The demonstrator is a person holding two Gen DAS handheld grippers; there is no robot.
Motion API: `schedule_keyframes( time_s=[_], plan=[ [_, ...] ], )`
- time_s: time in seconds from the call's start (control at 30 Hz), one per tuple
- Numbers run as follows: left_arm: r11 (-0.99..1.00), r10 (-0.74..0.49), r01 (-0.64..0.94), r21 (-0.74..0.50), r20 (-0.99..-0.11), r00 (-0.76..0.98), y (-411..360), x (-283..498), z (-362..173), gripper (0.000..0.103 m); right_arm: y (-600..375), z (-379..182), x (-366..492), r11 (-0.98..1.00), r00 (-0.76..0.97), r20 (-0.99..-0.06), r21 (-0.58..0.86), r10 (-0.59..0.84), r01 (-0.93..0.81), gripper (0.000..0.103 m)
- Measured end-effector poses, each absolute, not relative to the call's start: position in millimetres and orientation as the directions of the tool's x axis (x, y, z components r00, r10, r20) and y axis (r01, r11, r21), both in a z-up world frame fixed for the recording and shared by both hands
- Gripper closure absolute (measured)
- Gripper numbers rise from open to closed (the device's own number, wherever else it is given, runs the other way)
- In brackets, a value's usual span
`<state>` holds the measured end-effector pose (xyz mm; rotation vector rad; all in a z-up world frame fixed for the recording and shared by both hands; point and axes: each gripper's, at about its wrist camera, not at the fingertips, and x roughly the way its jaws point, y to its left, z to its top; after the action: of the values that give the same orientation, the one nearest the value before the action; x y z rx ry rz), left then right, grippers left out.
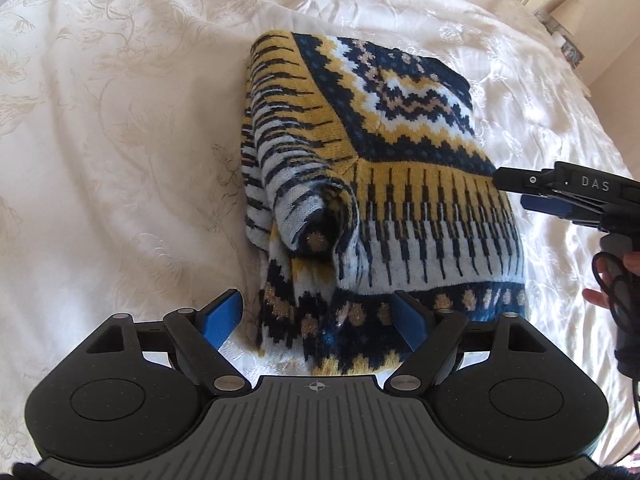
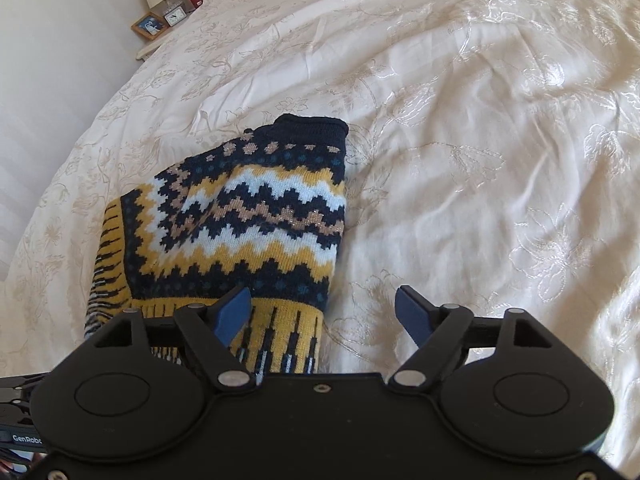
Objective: Fold small clothes
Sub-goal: 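Grasp the other sweater side with the left gripper and fold it over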
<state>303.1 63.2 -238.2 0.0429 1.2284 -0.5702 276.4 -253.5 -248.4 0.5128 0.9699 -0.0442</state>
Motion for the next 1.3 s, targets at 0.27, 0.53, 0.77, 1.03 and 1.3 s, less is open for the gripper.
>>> schedule_keyframes(
  time_s=[0.27, 0.53, 0.77, 1.03, 1.3],
  plan=[
    [0.838, -0.428, 0.442, -0.32, -0.888, 0.169, 36.5, 324.8, -253.1, 0.023, -251.8, -272.0, 314.3, 0.858, 0.531, -0.803, 0.45, 0.269, 0.247, 0.013],
    [0.827, -0.458, 0.43, -0.362, -0.877, 0.143, 37.5, 326.1, -265.3, 0.023, -250.9, -286.4, 334.3, 0.816, 0.519, -0.78, 0.526, 0.35, 0.24, 0.006],
    [0.816, -0.489, 0.412, -0.406, -0.865, 0.117, 46.6, 319.7, -264.2, 0.024, -250.2, -286.7, 310.2, 0.773, 0.508, -0.748, 0.594, 0.427, 0.224, 0.029],
    [0.788, -0.539, 0.406, -0.462, -0.837, 0.093, 54.1, 320.7, -245.7, 0.069, -235.0, -257.8, 304.3, 0.781, 0.552, -0.75, 0.569, 0.364, 0.257, 0.058],
    [0.719, -0.597, 0.471, -0.511, -0.802, 0.042, 52.6, 265.6, -210.2, 0.07, -209.5, -224.1, 273.6, 0.807, 0.52, -0.776, 0.535, 0.355, 0.248, 0.059]
  ],
)
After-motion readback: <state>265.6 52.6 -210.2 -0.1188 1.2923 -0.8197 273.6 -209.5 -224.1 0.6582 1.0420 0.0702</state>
